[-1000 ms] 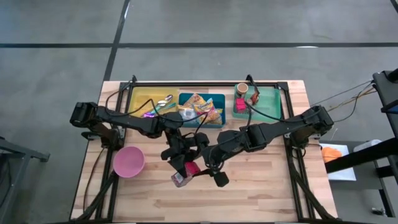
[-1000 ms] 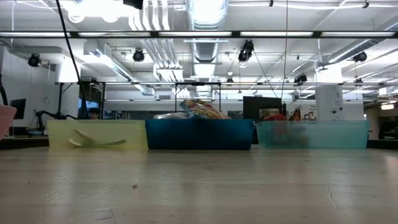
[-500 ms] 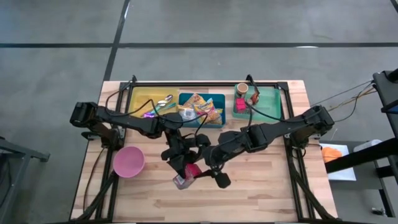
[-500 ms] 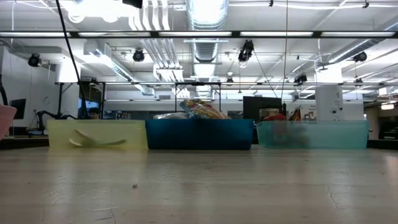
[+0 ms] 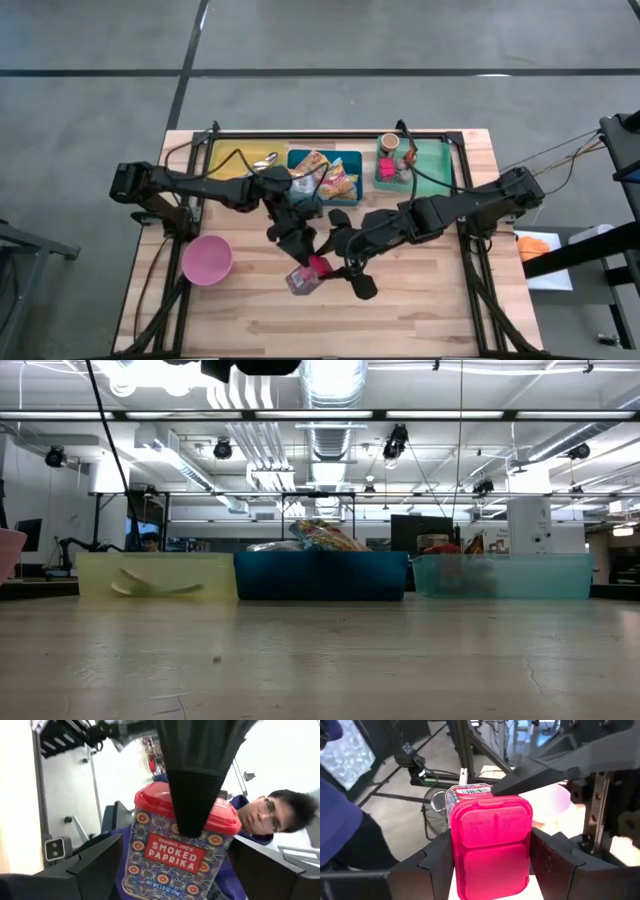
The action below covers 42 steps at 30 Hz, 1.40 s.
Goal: Pick & Place Food Item
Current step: Put the red seasoning can into the light green bin
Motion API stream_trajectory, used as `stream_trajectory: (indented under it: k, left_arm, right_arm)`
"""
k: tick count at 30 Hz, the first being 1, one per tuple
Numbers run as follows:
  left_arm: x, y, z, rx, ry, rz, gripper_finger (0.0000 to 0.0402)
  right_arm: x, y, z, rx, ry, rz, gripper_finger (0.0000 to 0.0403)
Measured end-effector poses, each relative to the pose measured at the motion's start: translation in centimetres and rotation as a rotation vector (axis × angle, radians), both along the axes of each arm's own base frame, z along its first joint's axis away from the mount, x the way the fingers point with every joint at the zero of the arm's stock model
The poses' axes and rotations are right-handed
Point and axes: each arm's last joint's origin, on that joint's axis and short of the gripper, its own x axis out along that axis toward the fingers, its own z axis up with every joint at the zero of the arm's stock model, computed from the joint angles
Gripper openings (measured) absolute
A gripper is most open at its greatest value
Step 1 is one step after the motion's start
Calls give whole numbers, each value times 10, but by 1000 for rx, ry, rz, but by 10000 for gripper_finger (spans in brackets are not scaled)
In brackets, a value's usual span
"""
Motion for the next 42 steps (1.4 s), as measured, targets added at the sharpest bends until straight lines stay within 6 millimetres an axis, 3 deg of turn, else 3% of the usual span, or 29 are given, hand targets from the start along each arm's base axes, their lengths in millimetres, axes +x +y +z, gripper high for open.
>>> stream_trajectory:
  k: [10,17,21,26,30,37,42]
  left_arm:
    - [-21,26,19,37,-15,88,358]
    - [-60,46,36,157,5,232,358]
    - [-89,53,44,287,75,455,358]
    - [-126,56,53,478,182,796,358]
    - [-148,56,63,567,157,949,358]
    - [-173,49,79,707,-30,969,358]
    - [-178,45,68,681,-124,981,358]
  right_arm:
    - [-16,-9,14,2,8,-102,207]
    - [-38,-21,17,14,121,-290,207]
    - [-56,-33,20,21,186,-477,207]
    - [-86,-62,29,74,251,-720,207]
    - [-108,-89,28,117,352,-904,207]
    - [-151,-134,23,156,577,-1228,207]
    - [-167,-160,19,202,712,-1310,207]
